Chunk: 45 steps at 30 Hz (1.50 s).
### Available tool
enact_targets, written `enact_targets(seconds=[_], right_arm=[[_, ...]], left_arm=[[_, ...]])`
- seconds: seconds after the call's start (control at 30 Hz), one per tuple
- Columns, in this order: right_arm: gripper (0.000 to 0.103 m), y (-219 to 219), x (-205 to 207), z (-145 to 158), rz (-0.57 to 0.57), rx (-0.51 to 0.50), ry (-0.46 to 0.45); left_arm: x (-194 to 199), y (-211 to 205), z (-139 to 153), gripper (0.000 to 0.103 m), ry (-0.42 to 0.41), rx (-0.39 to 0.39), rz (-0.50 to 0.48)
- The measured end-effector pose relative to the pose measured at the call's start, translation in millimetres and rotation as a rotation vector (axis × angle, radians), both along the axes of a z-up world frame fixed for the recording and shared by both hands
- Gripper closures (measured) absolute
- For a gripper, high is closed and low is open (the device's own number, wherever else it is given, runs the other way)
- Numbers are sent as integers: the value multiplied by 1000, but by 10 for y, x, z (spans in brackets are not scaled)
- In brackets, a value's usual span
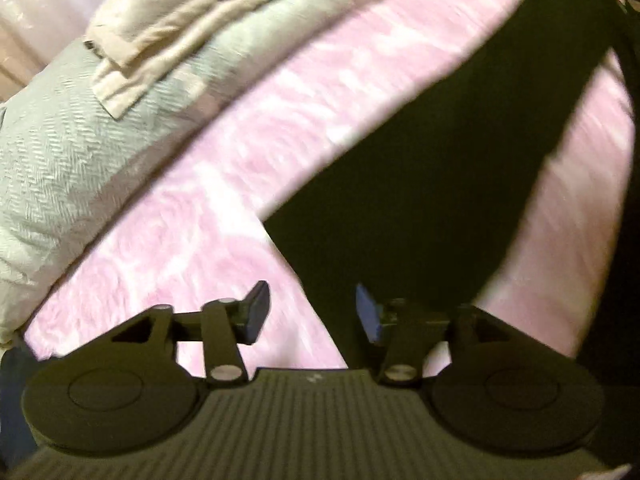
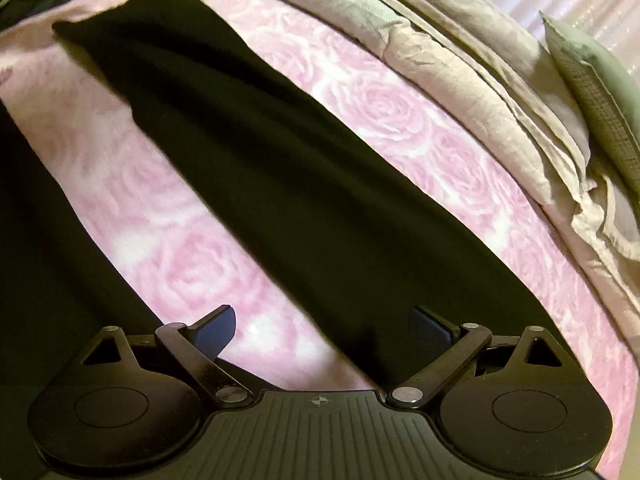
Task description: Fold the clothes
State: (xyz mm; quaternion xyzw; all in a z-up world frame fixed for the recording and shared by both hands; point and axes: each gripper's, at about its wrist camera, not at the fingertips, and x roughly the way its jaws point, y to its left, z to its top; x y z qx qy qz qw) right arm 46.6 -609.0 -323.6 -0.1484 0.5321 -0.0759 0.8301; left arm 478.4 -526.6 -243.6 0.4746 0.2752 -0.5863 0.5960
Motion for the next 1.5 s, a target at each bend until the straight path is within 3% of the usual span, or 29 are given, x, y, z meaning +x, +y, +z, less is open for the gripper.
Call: enact_targets(seconds=[0.1,0.13,0.2,0.3,0.47,0.57,0.67,0.8,0.87,1.0,1.1,1.3,1.5], right_arm=[[7,80,50,-13,-4,17,-8],[7,109,63,-21,0,17,-9],[7,158,88,-44,8,9,-8],[7,154,88,-78,-13,9,-5],[7,74,53,-98,-83,39,-10],[7,13,44,-112,-148,92,-10],[7,-118,-13,-68,-265,168,-33],[7,-350,-250,24,-480,286,-93],[7,-482,-437,56,-606,352,-121],[7,-729,-892,60,-846,442,-84],[7,-806,-1265,164,-951,453,-66],[7,-969,-2120,630,-1054,394,-193],[7,-1460,-3159,777,-1201,376,-273]], left_arm=[[212,-401,-157,47,39,-21,-25],[244,-546,-220,42,75,-8,-41],[348,-841,-419,43,135,50,-52],[408,-979,-589,97,148,115,-49],[785,-869,-376,103,73,-12,228],[893,-789,-424,100,4,13,313],[826,-617,-299,95,-23,-28,316],[318,-487,-117,79,0,-44,199],[-49,-407,-117,77,10,-27,98],[-847,-345,-113,67,75,-5,-88],[-1401,-423,-77,65,113,-7,-194],[-2414,-658,105,54,173,-48,-326],[-3578,-779,212,48,178,-60,-432]])
